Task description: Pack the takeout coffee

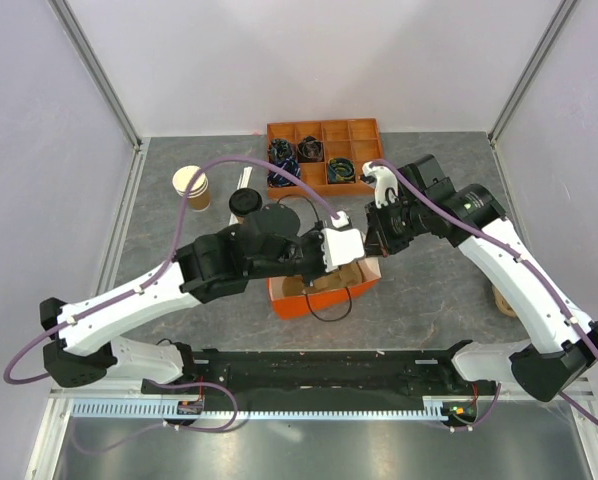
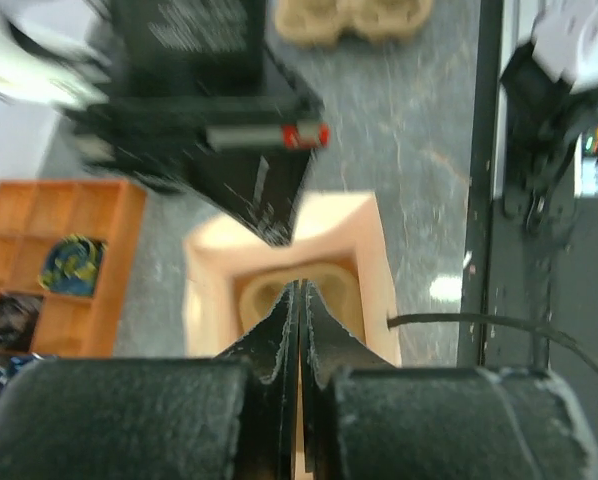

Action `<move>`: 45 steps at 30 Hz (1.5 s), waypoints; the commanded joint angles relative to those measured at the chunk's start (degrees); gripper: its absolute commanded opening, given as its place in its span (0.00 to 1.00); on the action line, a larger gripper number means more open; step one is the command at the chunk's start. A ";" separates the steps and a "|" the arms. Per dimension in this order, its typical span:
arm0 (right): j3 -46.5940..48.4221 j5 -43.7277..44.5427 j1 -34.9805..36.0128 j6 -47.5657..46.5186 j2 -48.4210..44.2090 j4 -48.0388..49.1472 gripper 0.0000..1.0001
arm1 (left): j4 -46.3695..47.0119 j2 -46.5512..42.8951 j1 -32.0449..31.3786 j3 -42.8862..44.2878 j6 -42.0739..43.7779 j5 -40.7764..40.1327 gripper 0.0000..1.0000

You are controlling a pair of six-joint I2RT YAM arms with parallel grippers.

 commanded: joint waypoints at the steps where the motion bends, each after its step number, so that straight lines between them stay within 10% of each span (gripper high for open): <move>1: -0.24 -2.80 -0.15 2.15 -0.61 0.15 0.00 | 6.77 0.34 -0.21 -5.49 2.51 -2.50 0.02; 31: -3.14 -11.50 -0.15 0.21 -3.86 1.29 0.00 | 37.54 8.52 4.97 -30.38 6.30 5.50 0.02; 45: -3.49 -11.51 -0.15 -0.40 -4.21 1.38 0.00 | 34.92 13.44 6.47 -31.52 6.02 6.56 0.02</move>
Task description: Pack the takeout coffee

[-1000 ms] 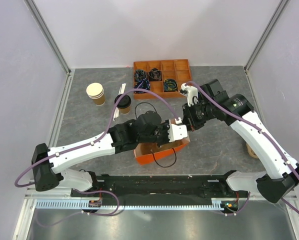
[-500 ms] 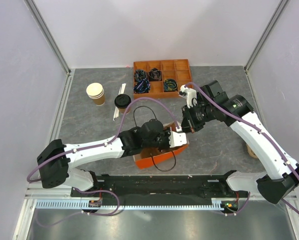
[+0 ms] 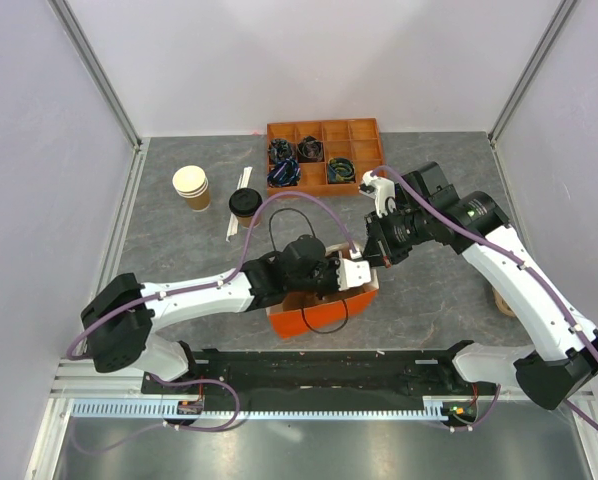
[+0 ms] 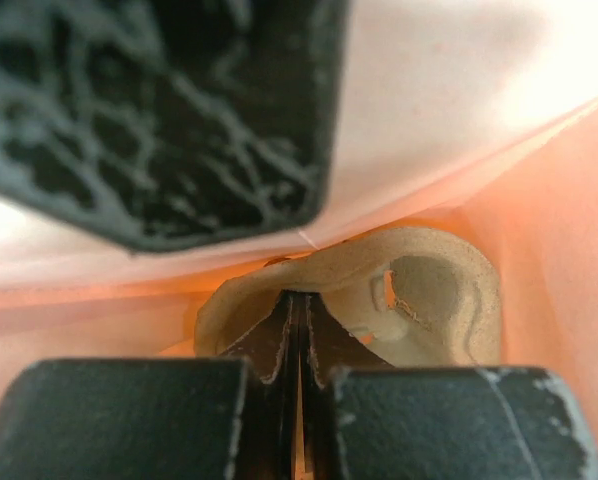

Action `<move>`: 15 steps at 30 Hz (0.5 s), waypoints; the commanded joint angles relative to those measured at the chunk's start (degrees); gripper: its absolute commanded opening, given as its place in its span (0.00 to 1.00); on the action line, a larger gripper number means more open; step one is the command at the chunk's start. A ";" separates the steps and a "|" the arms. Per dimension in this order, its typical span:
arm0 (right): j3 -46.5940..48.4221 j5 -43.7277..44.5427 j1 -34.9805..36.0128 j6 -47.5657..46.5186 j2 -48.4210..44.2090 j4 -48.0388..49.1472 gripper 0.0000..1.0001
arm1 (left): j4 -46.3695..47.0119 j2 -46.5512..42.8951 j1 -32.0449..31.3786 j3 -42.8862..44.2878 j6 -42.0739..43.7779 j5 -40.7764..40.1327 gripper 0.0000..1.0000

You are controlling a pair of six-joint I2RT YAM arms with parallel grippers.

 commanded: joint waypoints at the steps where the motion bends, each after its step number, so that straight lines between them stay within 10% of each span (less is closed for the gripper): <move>1: 0.10 -2.00 0.13 -0.14 -1.35 1.25 0.00 | 0.43 2.38 0.35 -0.75 0.72 0.53 0.02; 15: 3.87 9.17 0.05 2.06 -1.00 2.30 0.00 | -6.25 0.53 -0.35 0.04 3.62 -3.25 0.02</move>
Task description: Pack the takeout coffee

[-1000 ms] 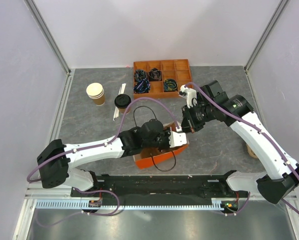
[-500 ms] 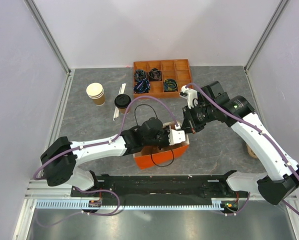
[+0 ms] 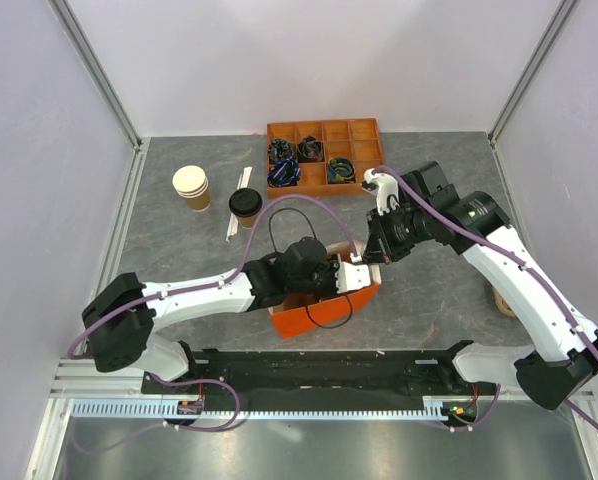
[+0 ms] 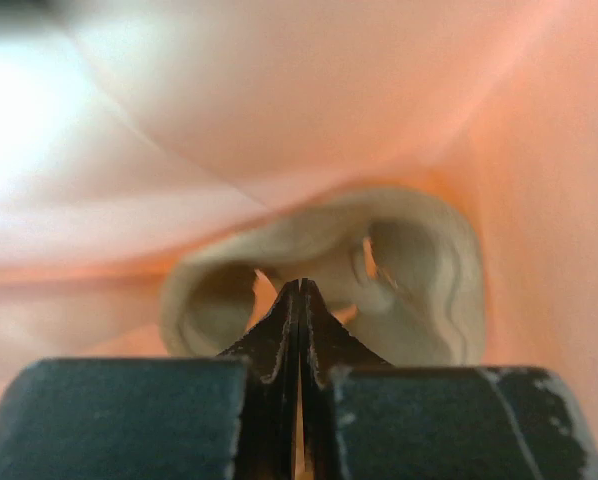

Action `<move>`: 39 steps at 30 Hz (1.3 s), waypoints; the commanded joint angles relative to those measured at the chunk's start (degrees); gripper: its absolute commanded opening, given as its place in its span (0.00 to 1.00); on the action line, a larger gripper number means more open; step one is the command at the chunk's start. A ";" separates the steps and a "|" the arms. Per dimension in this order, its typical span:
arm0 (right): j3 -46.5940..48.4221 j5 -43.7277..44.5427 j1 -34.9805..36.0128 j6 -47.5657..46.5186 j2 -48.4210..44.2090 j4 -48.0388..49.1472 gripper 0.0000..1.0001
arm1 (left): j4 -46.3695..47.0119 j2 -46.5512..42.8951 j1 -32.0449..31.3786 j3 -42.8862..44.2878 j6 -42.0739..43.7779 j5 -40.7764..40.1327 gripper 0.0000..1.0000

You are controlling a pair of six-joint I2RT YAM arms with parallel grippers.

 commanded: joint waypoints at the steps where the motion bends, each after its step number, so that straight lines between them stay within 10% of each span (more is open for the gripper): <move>1: 3.17 2.78 -0.26 2.29 -1.17 2.41 0.00 | -5.18 0.54 -0.33 0.69 1.98 -2.70 0.02; 39: 4.84 9.29 -0.61 5.29 -2.49 3.20 0.00 | -31.03 13.28 -0.16 12.91 1.01 -7.10 0.02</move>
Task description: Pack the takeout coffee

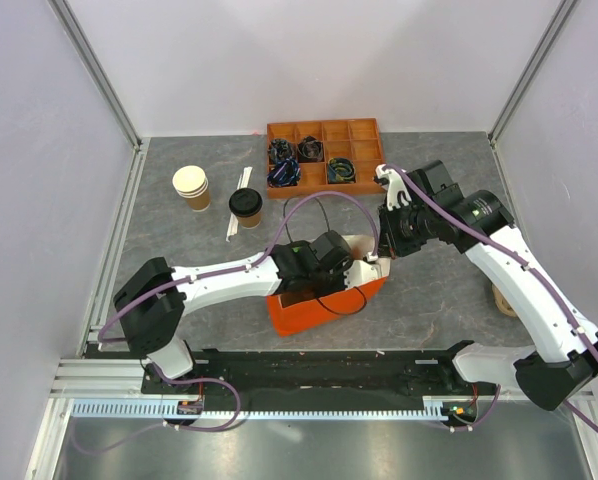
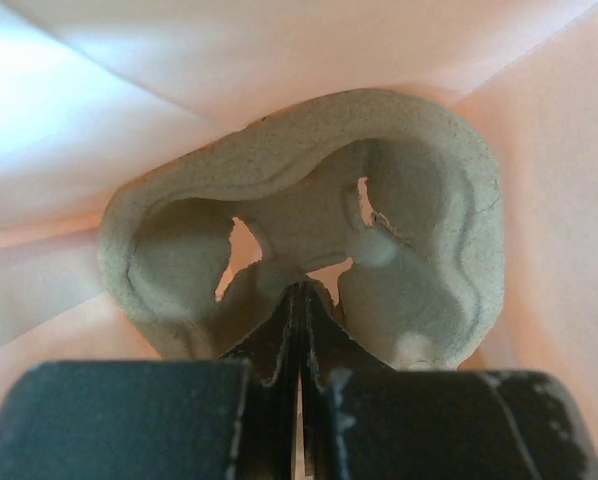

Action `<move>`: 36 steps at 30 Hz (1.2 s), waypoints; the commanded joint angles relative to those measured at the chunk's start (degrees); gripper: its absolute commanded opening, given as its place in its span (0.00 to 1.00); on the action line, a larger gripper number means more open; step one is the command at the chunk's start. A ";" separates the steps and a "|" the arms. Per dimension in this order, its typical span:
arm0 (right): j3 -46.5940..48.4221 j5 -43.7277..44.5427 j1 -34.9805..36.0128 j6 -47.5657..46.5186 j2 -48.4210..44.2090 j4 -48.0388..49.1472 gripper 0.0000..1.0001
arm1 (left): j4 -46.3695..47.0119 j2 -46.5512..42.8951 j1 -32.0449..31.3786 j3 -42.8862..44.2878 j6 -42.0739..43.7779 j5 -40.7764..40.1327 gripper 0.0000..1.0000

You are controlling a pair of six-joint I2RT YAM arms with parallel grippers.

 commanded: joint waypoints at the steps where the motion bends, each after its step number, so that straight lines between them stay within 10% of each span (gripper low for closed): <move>1: 4.19 -2.12 0.33 2.49 -2.18 5.00 0.00 | -7.88 3.16 -0.11 -0.46 0.01 -1.48 0.02; 20: 1.38 -2.83 0.42 2.14 -3.24 5.88 0.00 | 10.21 -13.26 0.15 -0.45 -5.71 3.00 0.02; 36: 1.82 -1.77 0.41 1.70 -3.42 5.43 0.00 | 1.87 -0.53 0.06 -3.09 1.14 -1.74 0.02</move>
